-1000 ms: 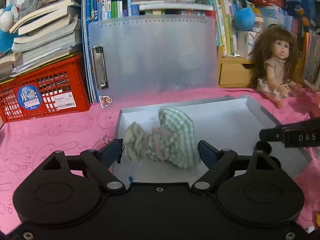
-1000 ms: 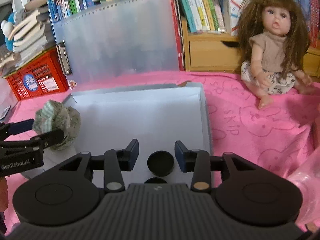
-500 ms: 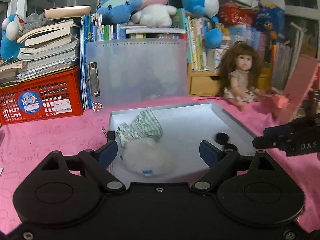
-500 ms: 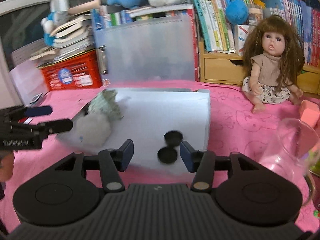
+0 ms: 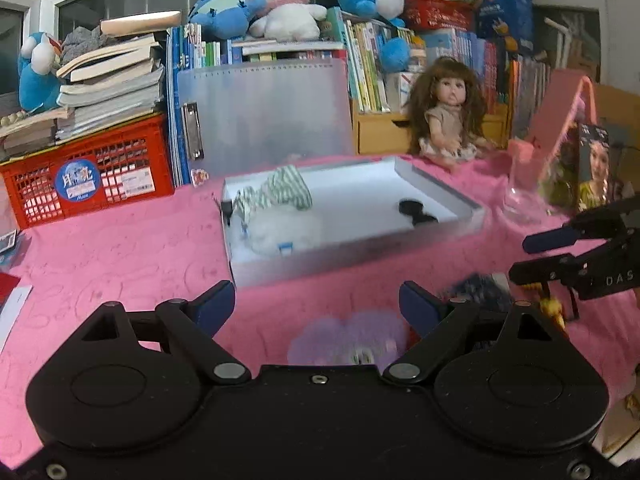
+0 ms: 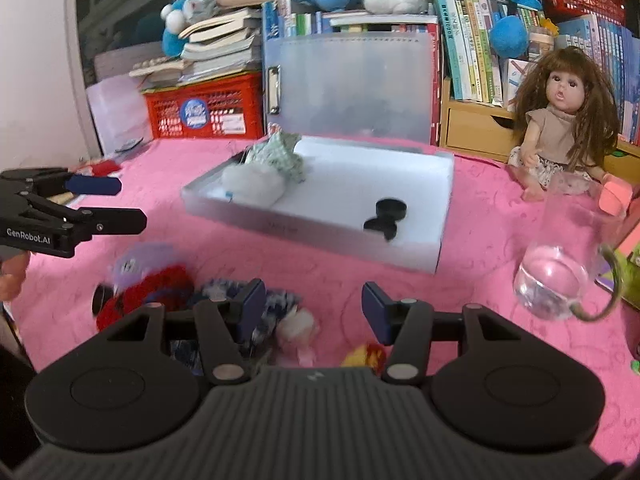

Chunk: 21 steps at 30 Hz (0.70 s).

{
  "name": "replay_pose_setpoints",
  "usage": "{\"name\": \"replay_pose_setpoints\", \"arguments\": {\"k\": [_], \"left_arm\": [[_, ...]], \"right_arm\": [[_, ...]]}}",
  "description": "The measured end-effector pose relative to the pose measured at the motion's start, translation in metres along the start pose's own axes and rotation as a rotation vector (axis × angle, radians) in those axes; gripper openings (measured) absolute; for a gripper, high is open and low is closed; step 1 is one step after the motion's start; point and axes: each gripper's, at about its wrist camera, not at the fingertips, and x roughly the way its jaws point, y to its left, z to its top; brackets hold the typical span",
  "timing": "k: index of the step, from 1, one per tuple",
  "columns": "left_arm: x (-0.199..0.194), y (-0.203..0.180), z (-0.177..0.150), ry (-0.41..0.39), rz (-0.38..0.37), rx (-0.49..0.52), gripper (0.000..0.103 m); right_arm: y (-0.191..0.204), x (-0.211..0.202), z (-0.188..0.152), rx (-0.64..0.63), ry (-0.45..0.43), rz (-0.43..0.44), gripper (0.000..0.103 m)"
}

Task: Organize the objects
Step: 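Move the left gripper back toward the black round lens cap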

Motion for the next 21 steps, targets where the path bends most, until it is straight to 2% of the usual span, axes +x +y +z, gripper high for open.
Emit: {"name": "replay_pose_setpoints", "arguments": {"k": [5,11,15,21], "left_arm": [[-0.013,-0.002,-0.018,0.015,-0.01,0.003,0.088],[-0.023,-0.005,-0.036,0.031,-0.029,0.0,0.082],[-0.026,-0.007,-0.046,0.038,-0.034,0.004,0.071],[-0.031,-0.01,-0.051,0.033,-0.055,0.01,0.062]], "right_arm": [[0.003,-0.013,-0.018,-0.009,0.01,-0.019,0.068],[0.002,-0.024,-0.033,0.004,0.011,-0.048,0.068],[0.002,-0.028,-0.038,0.018,0.006,-0.062,0.068],[0.006,-0.03,-0.043,0.019,0.004,-0.075,0.068]]}}
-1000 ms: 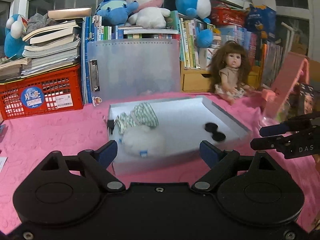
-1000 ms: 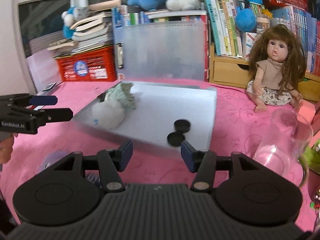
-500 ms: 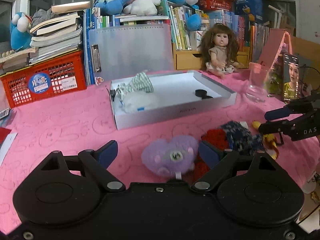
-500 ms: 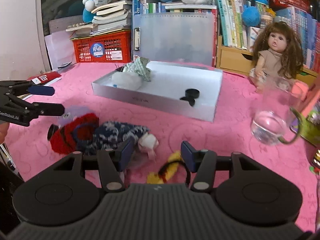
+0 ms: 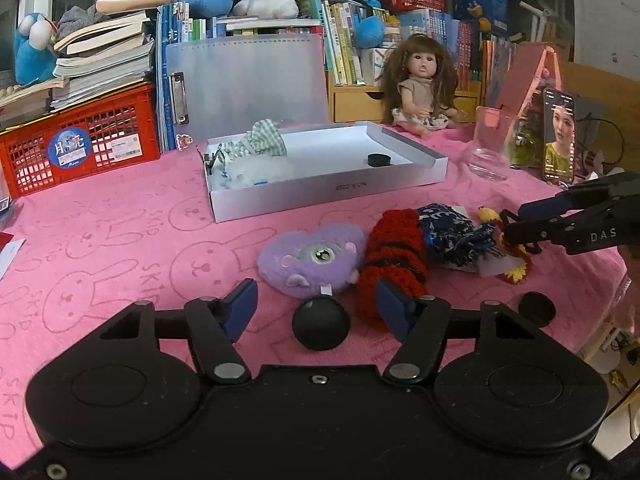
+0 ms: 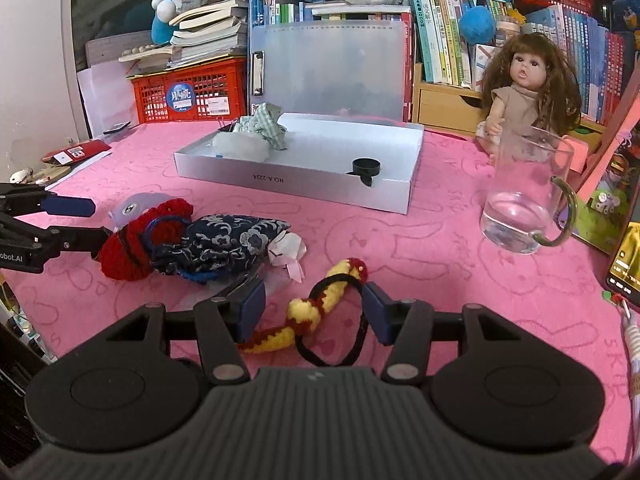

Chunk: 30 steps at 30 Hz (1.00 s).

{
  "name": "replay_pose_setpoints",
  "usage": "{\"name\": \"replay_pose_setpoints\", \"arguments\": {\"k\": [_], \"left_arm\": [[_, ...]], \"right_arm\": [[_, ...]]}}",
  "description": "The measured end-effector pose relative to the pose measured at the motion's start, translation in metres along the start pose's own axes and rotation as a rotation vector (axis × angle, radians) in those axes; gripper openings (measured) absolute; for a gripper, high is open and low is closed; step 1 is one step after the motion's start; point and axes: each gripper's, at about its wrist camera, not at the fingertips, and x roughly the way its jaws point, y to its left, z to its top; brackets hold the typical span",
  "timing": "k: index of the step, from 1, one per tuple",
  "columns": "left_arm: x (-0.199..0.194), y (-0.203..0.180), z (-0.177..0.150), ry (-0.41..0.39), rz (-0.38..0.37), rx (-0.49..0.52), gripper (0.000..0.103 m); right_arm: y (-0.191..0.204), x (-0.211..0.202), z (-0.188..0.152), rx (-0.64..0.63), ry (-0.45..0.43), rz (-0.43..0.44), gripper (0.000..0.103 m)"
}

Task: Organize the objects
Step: 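Move the left gripper back toward the black round lens cap, then grasp the black lens cap with the left gripper and lift it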

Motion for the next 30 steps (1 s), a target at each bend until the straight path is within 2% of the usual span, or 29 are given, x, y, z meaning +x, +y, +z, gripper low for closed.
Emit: {"name": "replay_pose_setpoints", "arguments": {"k": [10,30], "left_arm": [[-0.003,-0.004,-0.009,0.014,-0.012,-0.003,0.052],[0.008,-0.002,-0.014,0.048,-0.007,-0.04,0.042]], "right_arm": [[0.004,-0.004,-0.003,-0.01,-0.007,-0.015,0.068],[0.006,-0.002,-0.006,-0.016,0.003,-0.031,0.065]]}}
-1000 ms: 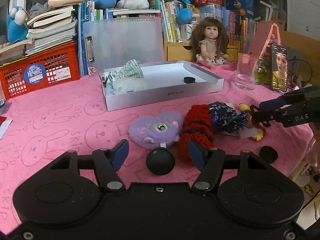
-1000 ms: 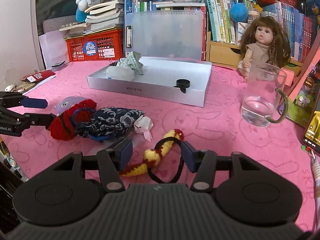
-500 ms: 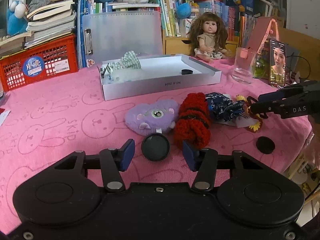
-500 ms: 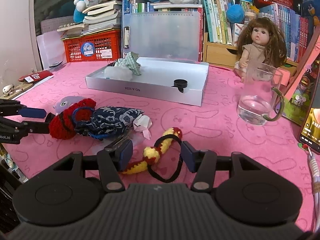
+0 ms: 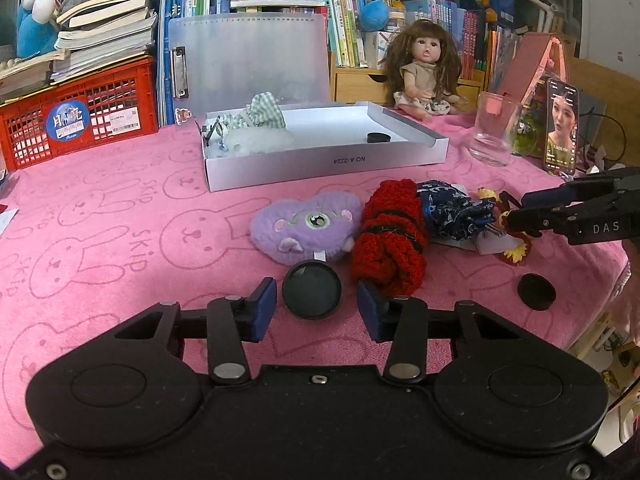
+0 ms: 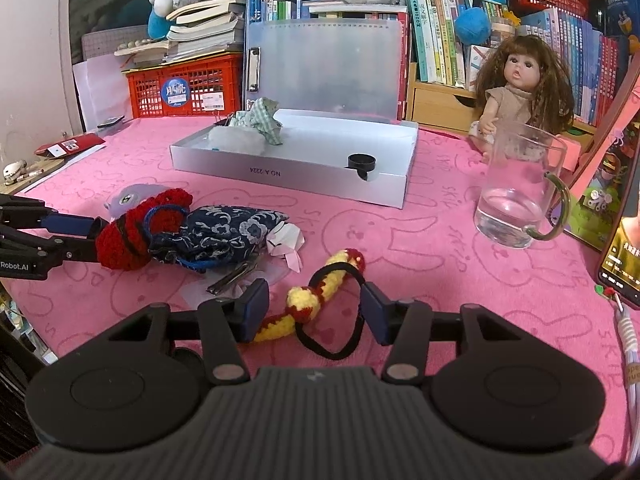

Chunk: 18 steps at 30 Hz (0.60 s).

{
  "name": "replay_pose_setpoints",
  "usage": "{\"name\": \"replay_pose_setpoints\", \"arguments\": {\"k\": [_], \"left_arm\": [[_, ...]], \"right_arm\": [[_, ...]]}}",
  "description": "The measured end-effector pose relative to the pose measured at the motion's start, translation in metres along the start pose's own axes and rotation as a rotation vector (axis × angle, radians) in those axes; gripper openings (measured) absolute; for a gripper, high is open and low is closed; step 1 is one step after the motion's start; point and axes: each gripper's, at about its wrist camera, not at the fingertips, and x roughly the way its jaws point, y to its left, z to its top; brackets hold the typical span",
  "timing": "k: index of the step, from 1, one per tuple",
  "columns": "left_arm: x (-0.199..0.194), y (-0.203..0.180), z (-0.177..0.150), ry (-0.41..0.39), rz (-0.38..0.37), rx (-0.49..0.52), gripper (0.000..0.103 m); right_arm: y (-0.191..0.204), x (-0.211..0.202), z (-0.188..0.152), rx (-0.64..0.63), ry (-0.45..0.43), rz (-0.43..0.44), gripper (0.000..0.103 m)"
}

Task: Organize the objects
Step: 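Grasp the black lens cap with the left gripper and lift it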

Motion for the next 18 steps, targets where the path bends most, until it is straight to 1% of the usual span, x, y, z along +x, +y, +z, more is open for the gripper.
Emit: {"name": "replay_pose_setpoints", "arguments": {"k": [8,14,18], "left_arm": [[0.0005,-0.0001,-0.0004,0.0,-0.002,-0.008,0.04],[0.0007,-0.0003,-0.001,0.0,0.0,-0.014,0.035],[0.0019,0.0006,-0.0014,0.005,0.002,-0.019,0.033]], "right_arm": [[0.0019,0.0017,-0.0024,0.001,0.01,-0.005,0.062],[0.0023,0.0018,-0.0027,0.001,0.012,-0.001,0.058],[0.0048,0.0027,-0.0031,-0.006,0.014,0.002,0.057]]}}
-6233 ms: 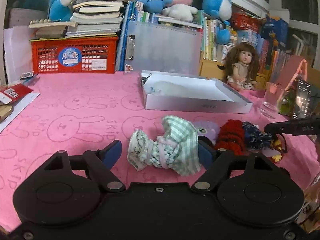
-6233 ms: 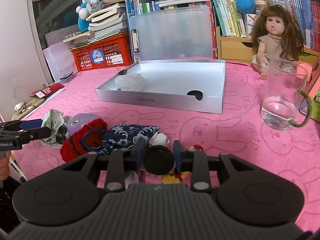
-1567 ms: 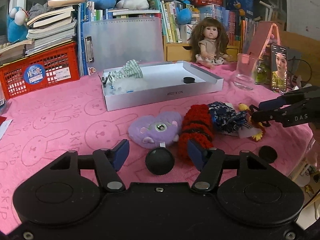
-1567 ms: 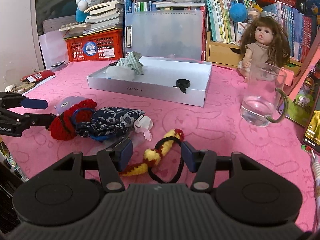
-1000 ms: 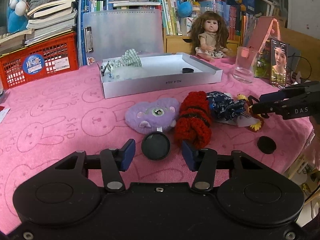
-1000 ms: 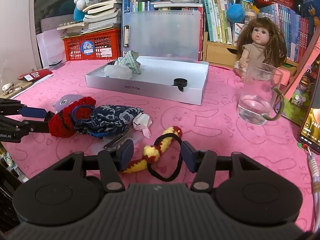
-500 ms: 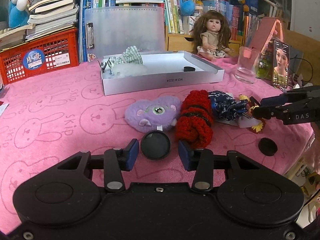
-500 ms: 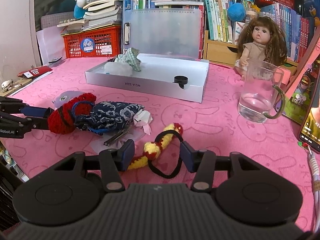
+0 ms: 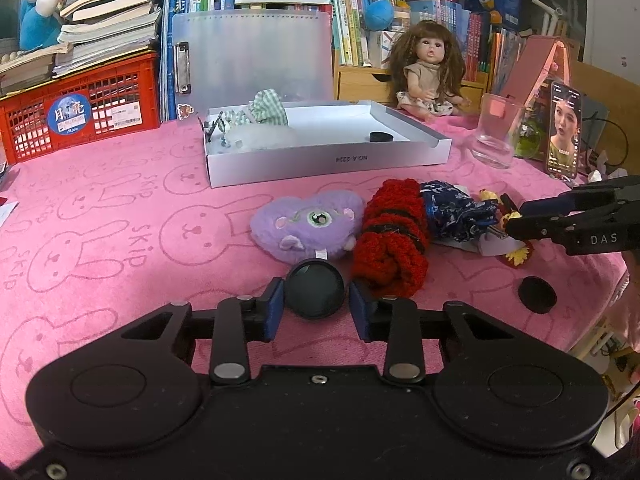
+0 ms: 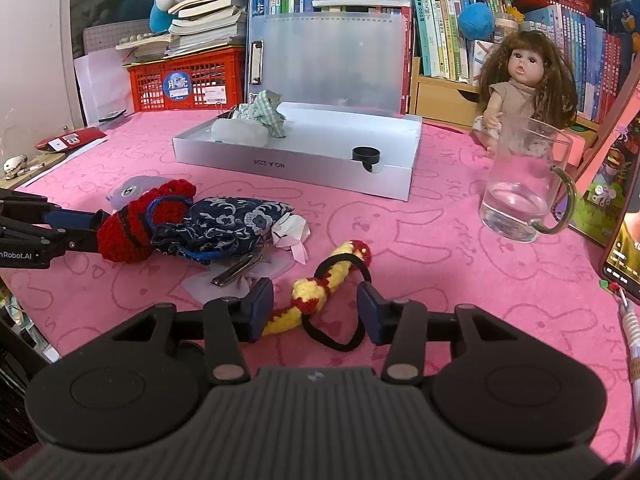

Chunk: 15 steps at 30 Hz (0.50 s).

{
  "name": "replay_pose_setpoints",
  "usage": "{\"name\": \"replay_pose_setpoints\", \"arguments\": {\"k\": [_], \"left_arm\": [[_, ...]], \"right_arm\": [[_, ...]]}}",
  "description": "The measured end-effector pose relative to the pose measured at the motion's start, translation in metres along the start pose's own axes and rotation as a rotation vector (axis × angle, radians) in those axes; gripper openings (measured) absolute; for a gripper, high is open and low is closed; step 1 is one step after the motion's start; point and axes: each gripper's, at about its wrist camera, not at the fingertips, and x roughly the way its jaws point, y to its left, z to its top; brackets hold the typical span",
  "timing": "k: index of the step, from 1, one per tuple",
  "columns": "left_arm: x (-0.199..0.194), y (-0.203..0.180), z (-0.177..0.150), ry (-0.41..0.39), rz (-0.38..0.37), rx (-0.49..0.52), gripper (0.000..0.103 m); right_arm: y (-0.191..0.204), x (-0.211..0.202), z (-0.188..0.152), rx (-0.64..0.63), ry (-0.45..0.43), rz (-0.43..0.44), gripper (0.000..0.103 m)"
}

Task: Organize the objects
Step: 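Grasp the black lens cap with the left gripper and lift it, then close the right gripper on the yellow-red rope toy while the left gripper holds the lens cap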

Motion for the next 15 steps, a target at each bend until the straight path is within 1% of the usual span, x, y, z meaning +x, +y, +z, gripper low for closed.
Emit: {"name": "replay_pose_setpoints", "arguments": {"k": [7,12,15], "left_arm": [[0.0014,0.0003,0.0007,0.0,0.002,-0.002,0.033],[0.0021,-0.0002,0.001,-0.002,0.003,-0.007,0.031],[0.0018,-0.0007,0.0005,-0.008,0.012,-0.009,0.031]], "right_arm": [[0.0024,0.005,-0.0002,0.001,0.008,0.001,0.053],[0.0039,0.0066,-0.0006,0.003,0.012,0.01,0.043],[0.0052,0.006,-0.0003,-0.001,0.012,0.011,0.031]]}}
